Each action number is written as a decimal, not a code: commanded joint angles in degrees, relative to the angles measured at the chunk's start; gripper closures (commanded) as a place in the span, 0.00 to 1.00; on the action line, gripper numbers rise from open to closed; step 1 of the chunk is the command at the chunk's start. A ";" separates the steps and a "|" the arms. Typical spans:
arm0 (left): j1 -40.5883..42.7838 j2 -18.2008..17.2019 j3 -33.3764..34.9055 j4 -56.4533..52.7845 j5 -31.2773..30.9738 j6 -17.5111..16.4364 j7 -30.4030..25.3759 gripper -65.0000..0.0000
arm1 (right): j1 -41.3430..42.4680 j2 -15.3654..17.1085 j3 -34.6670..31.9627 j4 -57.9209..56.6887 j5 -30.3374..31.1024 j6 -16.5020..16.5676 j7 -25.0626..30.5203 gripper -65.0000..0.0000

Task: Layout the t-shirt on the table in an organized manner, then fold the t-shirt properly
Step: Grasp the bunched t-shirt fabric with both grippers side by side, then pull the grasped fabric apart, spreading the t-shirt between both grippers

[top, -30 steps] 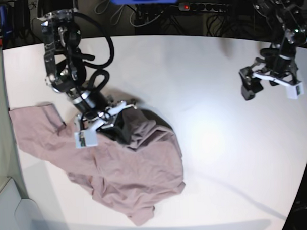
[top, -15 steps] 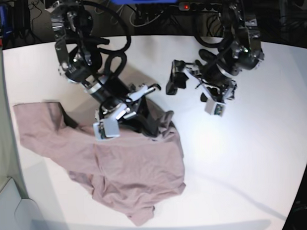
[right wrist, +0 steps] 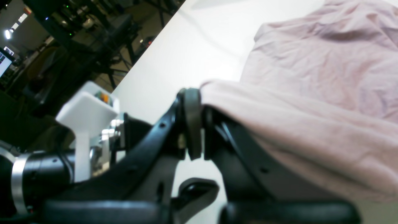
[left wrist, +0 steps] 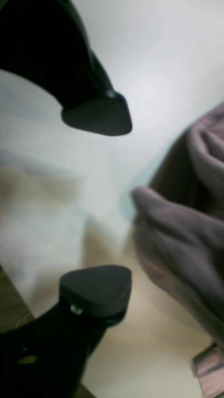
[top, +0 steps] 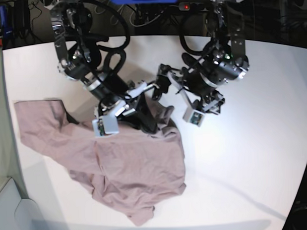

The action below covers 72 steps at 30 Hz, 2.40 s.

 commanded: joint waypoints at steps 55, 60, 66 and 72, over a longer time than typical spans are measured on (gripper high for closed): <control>5.51 -2.11 -31.38 8.04 4.37 -0.56 -1.68 0.99 | -6.28 2.60 0.63 0.79 0.45 0.57 1.68 0.51; 5.07 -3.69 -36.39 8.04 4.10 -0.56 -1.68 0.99 | -1.97 3.22 3.53 -3.87 0.45 0.49 1.68 0.51; 5.77 -5.53 -43.52 8.04 -2.31 -3.02 -1.24 0.99 | 9.99 6.47 7.66 -16.09 0.45 0.49 1.68 0.51; 5.77 -5.53 -47.38 7.77 -2.40 -5.83 -0.97 0.99 | 24.67 7.97 7.31 -33.85 0.54 0.66 1.68 0.50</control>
